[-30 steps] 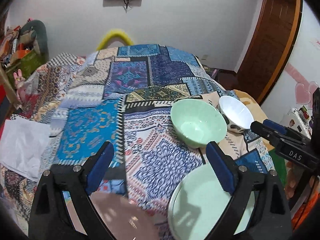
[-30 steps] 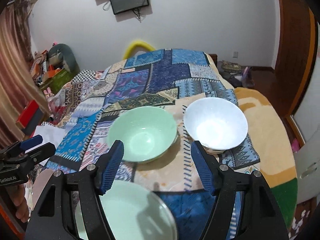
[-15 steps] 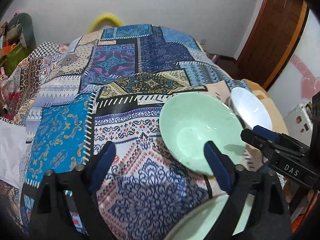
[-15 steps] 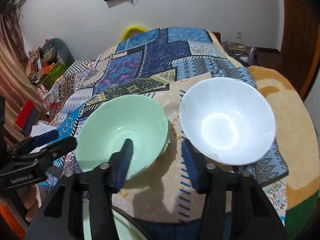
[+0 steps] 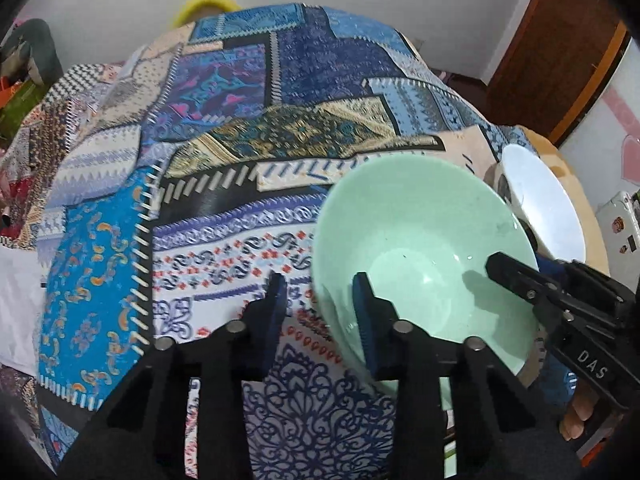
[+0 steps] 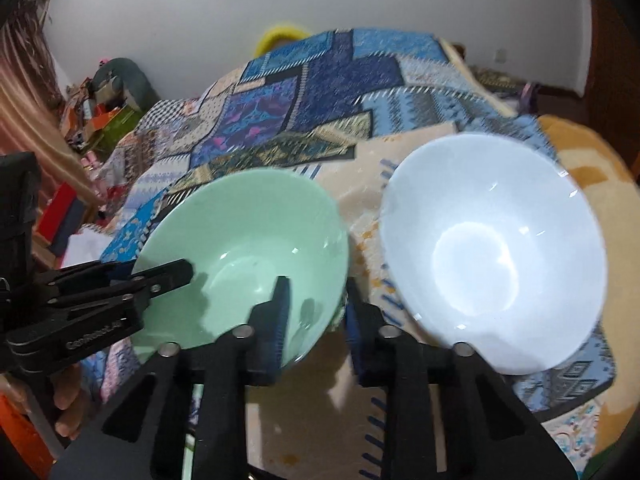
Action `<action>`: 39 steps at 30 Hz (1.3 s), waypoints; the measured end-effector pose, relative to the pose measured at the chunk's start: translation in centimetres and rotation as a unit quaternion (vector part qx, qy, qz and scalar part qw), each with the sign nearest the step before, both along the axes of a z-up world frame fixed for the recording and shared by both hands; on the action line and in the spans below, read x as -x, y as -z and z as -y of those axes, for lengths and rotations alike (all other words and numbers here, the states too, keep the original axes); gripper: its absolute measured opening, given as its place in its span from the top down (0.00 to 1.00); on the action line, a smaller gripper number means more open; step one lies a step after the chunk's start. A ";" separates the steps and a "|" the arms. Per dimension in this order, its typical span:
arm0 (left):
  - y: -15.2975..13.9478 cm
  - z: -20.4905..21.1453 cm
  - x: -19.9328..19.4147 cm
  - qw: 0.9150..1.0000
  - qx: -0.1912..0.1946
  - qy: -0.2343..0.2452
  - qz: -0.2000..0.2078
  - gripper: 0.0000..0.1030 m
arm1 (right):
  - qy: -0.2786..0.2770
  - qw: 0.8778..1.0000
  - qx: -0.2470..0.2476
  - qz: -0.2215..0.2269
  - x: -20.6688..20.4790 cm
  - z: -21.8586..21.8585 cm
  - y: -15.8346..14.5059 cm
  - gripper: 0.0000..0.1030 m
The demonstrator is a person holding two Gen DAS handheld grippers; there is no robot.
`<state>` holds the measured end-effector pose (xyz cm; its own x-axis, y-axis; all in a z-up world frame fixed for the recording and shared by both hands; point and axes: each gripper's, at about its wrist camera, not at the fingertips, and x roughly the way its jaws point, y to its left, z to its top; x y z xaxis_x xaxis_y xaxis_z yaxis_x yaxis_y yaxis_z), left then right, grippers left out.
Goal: Organize plates and bowls
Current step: 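Lift and carry the pale green bowl with the left tool over the pink bowl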
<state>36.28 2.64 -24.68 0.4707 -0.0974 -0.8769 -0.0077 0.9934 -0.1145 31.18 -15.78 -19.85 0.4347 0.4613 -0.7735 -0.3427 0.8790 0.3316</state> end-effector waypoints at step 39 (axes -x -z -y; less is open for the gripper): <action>-10.1 0.5 11.2 0.997 0.008 0.001 0.073 0.86 | -0.003 0.997 -0.003 0.073 7.9 -1.0 -8.5 0.82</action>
